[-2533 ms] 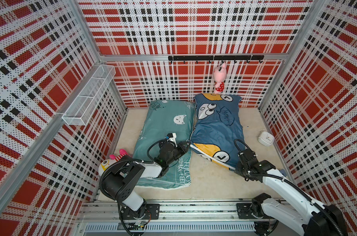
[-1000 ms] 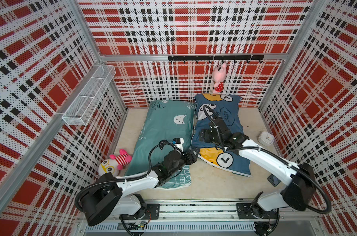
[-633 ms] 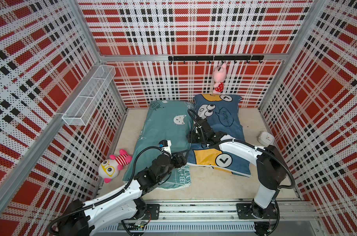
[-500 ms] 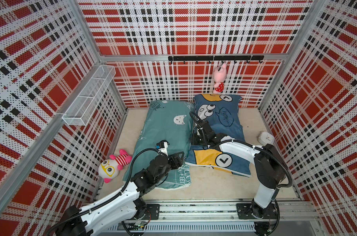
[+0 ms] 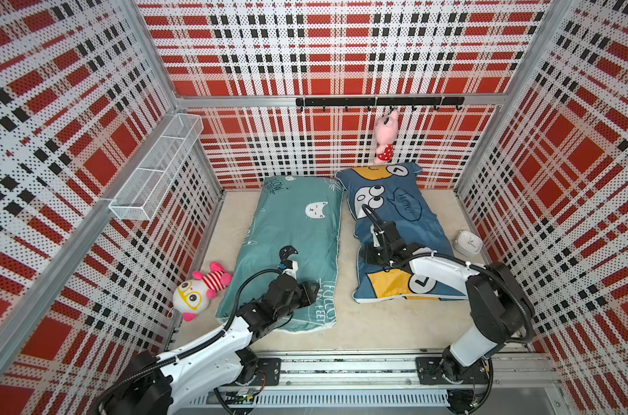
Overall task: Zip up pillowcases
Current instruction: Place the pillowcase at the center of the board, then pick up the pillowcase from the center of the board.
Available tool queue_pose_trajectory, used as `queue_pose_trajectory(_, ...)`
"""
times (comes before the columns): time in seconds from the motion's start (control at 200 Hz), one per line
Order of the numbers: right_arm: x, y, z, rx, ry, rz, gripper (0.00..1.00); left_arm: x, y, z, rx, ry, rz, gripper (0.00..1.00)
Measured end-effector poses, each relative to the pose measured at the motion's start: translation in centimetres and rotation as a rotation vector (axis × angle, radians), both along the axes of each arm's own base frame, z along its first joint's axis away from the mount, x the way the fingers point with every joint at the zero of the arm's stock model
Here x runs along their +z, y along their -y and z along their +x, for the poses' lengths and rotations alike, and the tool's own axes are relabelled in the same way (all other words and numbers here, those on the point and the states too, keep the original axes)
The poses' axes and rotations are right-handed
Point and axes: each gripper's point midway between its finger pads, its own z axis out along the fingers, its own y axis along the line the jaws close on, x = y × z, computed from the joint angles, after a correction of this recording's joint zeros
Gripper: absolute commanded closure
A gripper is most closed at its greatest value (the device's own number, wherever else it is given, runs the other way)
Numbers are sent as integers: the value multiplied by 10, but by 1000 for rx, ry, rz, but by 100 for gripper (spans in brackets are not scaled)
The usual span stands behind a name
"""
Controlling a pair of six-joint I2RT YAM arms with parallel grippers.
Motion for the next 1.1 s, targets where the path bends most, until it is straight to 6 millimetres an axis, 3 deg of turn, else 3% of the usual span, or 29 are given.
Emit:
queue_pose_trajectory(0.095, 2, 24, -11, -19, -6, -10, 55, -13, -2, 1, 14, -33, -52, 62)
queue_pose_trajectory(0.205, 8, 29, -25, 11, -9, 2, 47, -22, 0, 4, 17, -60, -67, 63)
queue_pose_trajectory(0.351, 13, 14, -49, 89, -20, 76, 39, -25, 11, 15, 2, -61, -88, 64)
queue_pose_trajectory(0.641, 6, -29, -108, 224, -93, 218, 36, -23, 43, 52, -25, -46, -123, 66)
queue_pose_trajectory(0.827, -11, -45, -135, 239, -154, 283, 43, -20, 66, 70, -49, -29, -153, 68)
queue_pose_trajectory(0.992, -23, -52, -150, 215, -195, 336, 62, -7, 79, 80, -57, 10, -203, 69)
queue_pose_trajectory(1.102, -32, -52, -159, 183, -223, 374, 68, -2, 80, 83, -52, 26, -221, 70)
